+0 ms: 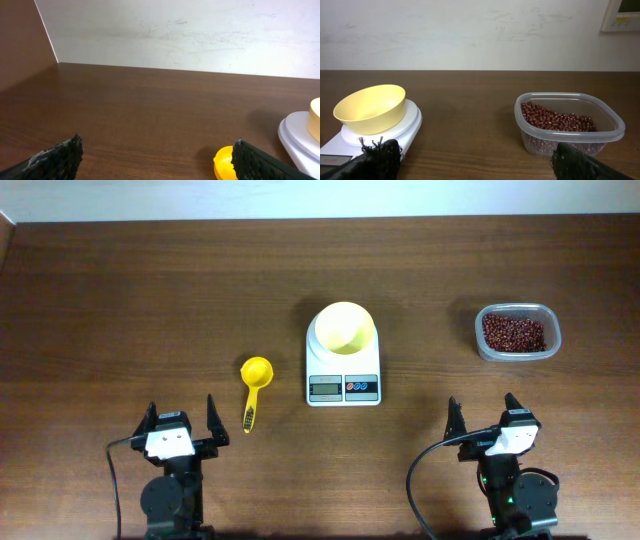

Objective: Scoop item into bowl and weigh 50g on scale

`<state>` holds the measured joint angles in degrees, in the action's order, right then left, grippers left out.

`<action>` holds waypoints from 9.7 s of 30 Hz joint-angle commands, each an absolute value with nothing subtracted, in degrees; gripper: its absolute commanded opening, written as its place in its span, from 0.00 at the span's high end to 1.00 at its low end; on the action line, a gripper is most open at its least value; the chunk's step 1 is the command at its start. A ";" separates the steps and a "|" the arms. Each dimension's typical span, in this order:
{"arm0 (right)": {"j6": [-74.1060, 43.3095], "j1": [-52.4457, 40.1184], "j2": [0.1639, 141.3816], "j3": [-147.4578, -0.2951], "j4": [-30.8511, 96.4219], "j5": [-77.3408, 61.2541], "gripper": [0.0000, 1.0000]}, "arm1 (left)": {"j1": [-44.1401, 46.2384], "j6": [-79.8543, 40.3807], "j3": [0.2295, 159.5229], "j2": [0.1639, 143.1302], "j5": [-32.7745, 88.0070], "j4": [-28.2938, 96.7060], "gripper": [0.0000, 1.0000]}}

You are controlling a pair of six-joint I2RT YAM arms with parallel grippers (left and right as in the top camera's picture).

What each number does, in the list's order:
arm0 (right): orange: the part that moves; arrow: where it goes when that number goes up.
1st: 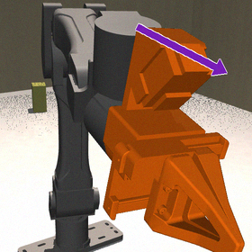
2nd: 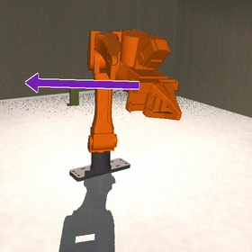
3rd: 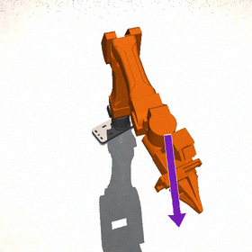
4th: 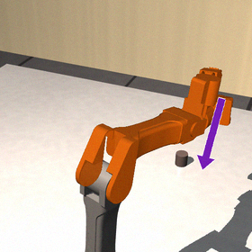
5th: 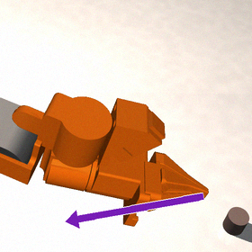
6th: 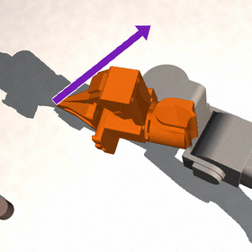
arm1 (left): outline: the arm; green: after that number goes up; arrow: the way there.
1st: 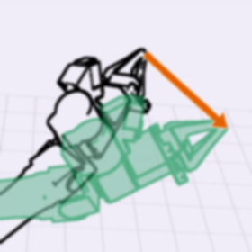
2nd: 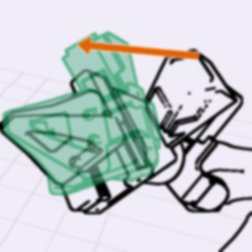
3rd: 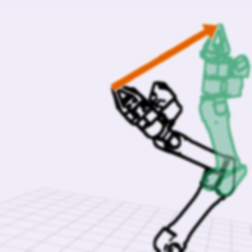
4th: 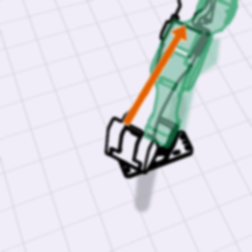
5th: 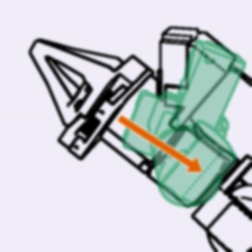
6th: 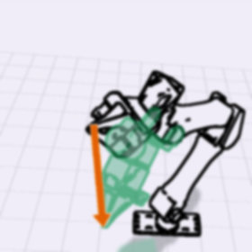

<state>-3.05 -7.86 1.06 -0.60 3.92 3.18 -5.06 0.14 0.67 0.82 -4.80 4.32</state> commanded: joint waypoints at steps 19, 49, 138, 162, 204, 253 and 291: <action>-3.38 -7.42 0.84 -0.32 4.43 3.29 0.01 | -4.93 -0.43 0.54 0.36 -5.82 4.38 0.01; -3.38 -7.42 0.84 -0.32 4.43 3.29 0.01 | -4.93 -0.49 0.54 0.36 2.24 4.43 0.01; -3.38 -7.42 0.84 -0.32 4.43 3.29 0.01 | -5.04 -2.39 61.78 88.07 17.17 62.65 0.01; -3.38 -7.42 0.84 -0.32 4.43 3.29 0.01 | 2.48 -7.03 57.63 88.29 9.96 47.48 0.01; -3.38 -7.42 0.84 -0.34 4.43 3.29 0.01 | 1.93 -5.28 65.23 105.06 7.22 54.24 0.01; -3.38 -7.42 0.84 -0.32 4.43 3.29 0.01 | -1.13 1.78 61.89 109.71 19.27 49.52 0.01; -3.38 -7.42 0.84 -0.32 4.43 3.29 0.01 | -1.13 3.99 57.36 109.73 21.91 42.46 0.01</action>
